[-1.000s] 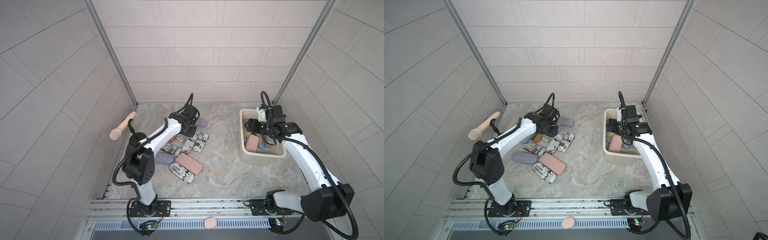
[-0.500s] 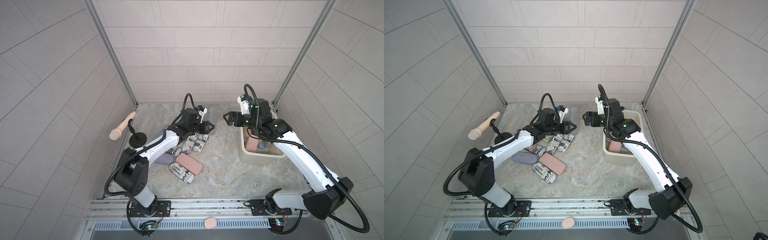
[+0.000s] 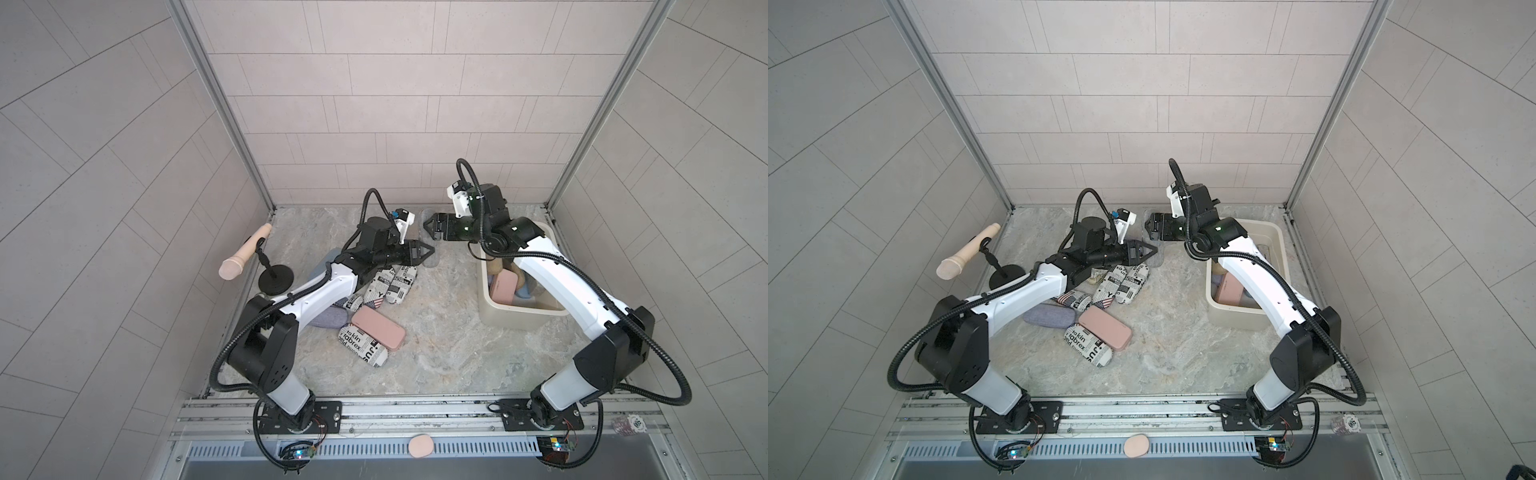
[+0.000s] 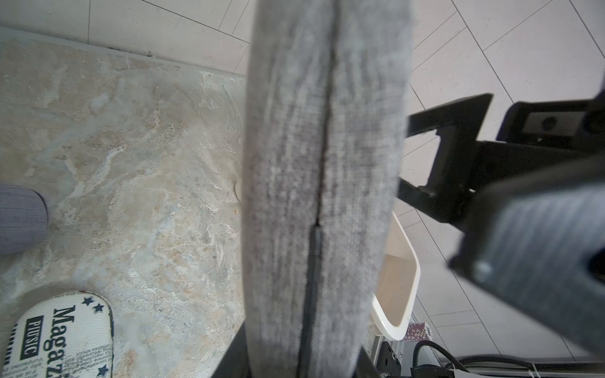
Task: Put the glasses cases into the storage boxes
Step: Pick up the glasses case.
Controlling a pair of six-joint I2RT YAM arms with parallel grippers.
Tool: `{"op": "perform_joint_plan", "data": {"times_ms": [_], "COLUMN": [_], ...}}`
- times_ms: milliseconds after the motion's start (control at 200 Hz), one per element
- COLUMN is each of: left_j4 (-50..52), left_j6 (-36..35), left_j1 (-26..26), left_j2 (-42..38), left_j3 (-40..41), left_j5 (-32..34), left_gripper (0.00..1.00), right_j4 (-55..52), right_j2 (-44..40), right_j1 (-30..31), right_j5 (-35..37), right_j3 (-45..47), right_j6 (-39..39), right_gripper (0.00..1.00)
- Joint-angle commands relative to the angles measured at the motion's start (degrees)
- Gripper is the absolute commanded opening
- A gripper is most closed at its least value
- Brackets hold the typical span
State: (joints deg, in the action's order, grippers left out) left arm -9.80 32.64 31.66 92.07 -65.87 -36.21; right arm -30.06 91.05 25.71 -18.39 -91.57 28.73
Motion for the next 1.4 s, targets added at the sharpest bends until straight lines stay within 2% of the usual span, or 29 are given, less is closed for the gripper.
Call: {"op": "perform_joint_plan", "data": {"times_ms": [0,385,530,650,830,916,1006,1071,1126,1226,1296,1351,1396], "left_j4": [-2.7,-2.92,-2.85,-2.68,-3.05,-3.29,-4.16,-3.81,-2.6,5.97,13.37,17.16,18.06], "left_j6": [0.36,0.62,0.49,0.45,-1.52,-2.72,-3.78,-4.82,-5.71,-7.37,-8.81,-9.43,-9.64], "left_j1": [0.25,0.25,0.25,0.24,0.18,0.25,0.16,0.07,0.07,0.16,0.16,0.18,0.16], "left_j2": [-1.55,-1.81,-1.96,-1.98,-3.82,-5.38,-7.32,-8.92,-10.35,-12.76,-13.55,-13.64,-13.84], "left_j3": [-0.78,-0.85,-0.87,-0.93,-0.51,0.19,1.62,2.5,3.36,2.71,0.74,-0.57,-0.85], "left_j5": [-1.67,-2.88,-3.0,-3.01,-5.06,-5.08,-3.57,-0.39,4.91,22.65,32.63,37.78,39.44], "left_gripper": [0.3,0.32,0.34,0.47,0.72,0.78,0.79,0.79,0.79,0.79,0.79,0.79,0.79], "right_j4": [-1.25,-1.31,-1.75,-1.73,-2.27,-4.0,-6.14,-8.64,-10.9,-14.11,-16.41,-18.54,-19.53], "right_j2": [0.91,3.79,4.1,3.81,2.32,2.04,1.26,0.13,-1.39,-5.38,-7.83,-8.99,-9.55], "right_j1": [0.47,0.81,0.91,0.96,0.94,0.32,-1.5,-3.28,-5.1,-9.6,-13.34,-16.74,-19.4], "right_j5": [-1.74,-2.44,-2.44,-2.2,1.16,4.06,6.58,9.04,11.47,18.19,22.16,25.22,26.57], "right_j3": [-1.76,-2.13,-2.89,-3.57,-4.77,-6.28,-8.1,-9.2,-9.47,-6.82,-4.01,-1.63,0.51], "right_j6": [-0.78,-0.09,0.01,-0.17,-1.25,-1.59,-1.56,-3.26,-5.77,-9.76,-12.36,-13.43,-13.58], "right_gripper": [0.86,0.76,0.65,0.6,0.59,0.59,0.59,0.59,0.59,0.59,0.59,0.59,0.59]}}
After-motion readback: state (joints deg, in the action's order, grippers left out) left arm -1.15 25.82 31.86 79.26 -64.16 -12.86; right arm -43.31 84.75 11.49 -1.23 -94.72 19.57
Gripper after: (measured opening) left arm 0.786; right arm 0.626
